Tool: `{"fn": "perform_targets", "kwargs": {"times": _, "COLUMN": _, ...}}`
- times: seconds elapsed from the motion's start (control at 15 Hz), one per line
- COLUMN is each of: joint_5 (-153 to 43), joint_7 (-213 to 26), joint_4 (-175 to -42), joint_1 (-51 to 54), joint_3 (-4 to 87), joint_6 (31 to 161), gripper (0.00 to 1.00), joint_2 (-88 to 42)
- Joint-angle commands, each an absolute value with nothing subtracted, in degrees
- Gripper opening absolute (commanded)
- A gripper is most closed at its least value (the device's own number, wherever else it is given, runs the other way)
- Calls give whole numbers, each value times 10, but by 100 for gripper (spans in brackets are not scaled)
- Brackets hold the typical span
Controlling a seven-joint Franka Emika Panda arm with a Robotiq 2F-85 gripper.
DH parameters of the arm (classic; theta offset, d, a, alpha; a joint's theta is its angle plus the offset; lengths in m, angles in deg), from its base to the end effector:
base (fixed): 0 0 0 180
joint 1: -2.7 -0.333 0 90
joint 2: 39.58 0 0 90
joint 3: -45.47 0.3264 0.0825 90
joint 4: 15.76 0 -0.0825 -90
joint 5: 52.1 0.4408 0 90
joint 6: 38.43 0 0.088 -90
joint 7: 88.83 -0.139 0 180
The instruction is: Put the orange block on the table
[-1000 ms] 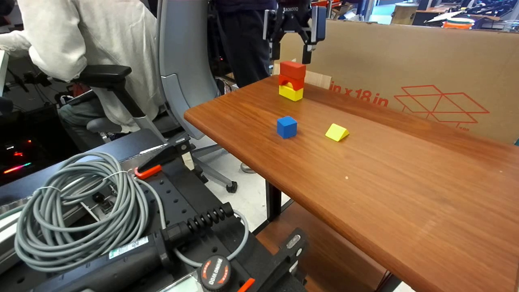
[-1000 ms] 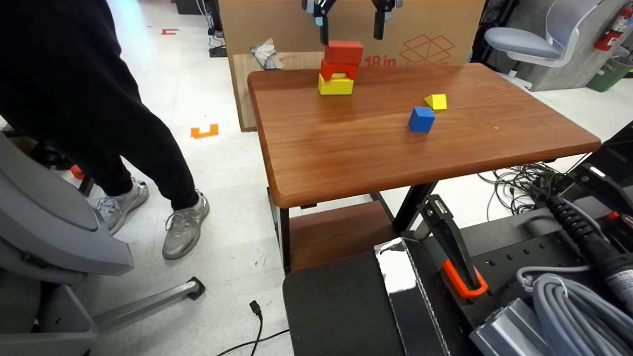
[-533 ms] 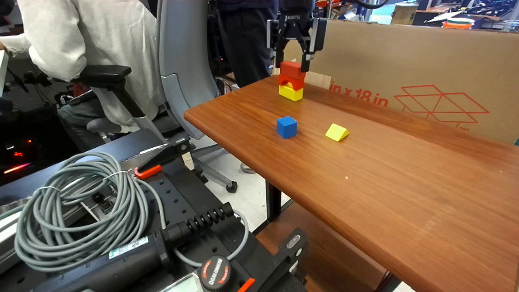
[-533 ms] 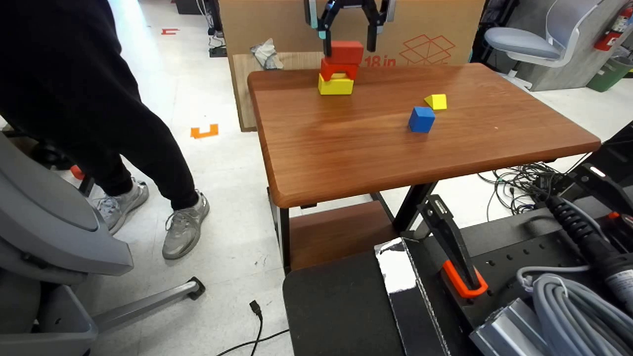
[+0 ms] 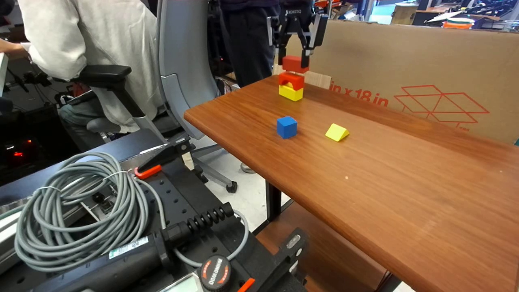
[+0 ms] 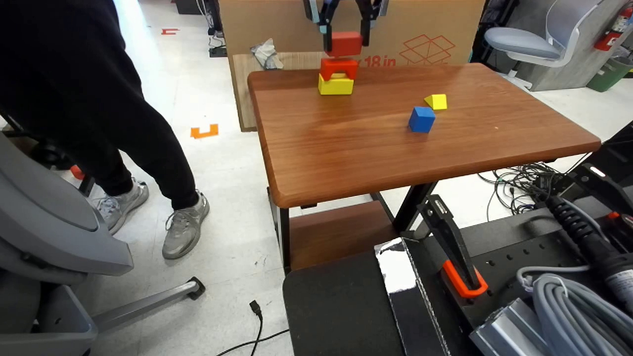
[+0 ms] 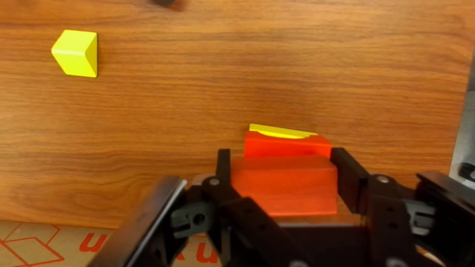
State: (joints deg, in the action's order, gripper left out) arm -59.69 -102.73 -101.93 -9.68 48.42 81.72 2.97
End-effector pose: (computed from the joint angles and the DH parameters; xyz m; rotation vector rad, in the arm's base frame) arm 0.7210 0.1832 0.1565 3.0242 0.1348 -0.1888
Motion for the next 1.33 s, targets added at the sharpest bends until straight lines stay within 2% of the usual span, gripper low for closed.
{"fn": "perform_targets", "kwargs": {"times": 0.0, "joint_5": -626, "joint_7": -1006, "joint_4": -1086, "joint_1": -112, "joint_3": 474, "joint_6": 837, "gripper": 42, "joint_2": -34}}
{"fn": "perform_targets", "kwargs": {"times": 0.4, "joint_5": -724, "joint_7": -1040, "joint_4": -1228, "joint_1": -145, "joint_3": 471, "joint_6": 894, "gripper": 42, "joint_2": -126}}
{"fn": "perform_targets", "kwargs": {"times": 0.73, "joint_5": -701, "joint_7": -1031, "joint_4": -1303, "joint_1": -136, "joint_3": 495, "joint_6": 895, "gripper": 42, "joint_2": -166}}
{"fn": "perform_targets", "kwargs": {"times": 1.27, "joint_5": -711, "joint_7": -1063, "joint_4": -1328, "joint_1": -136, "joint_3": 486, "joint_6": 894, "gripper": 42, "joint_2": -133}}
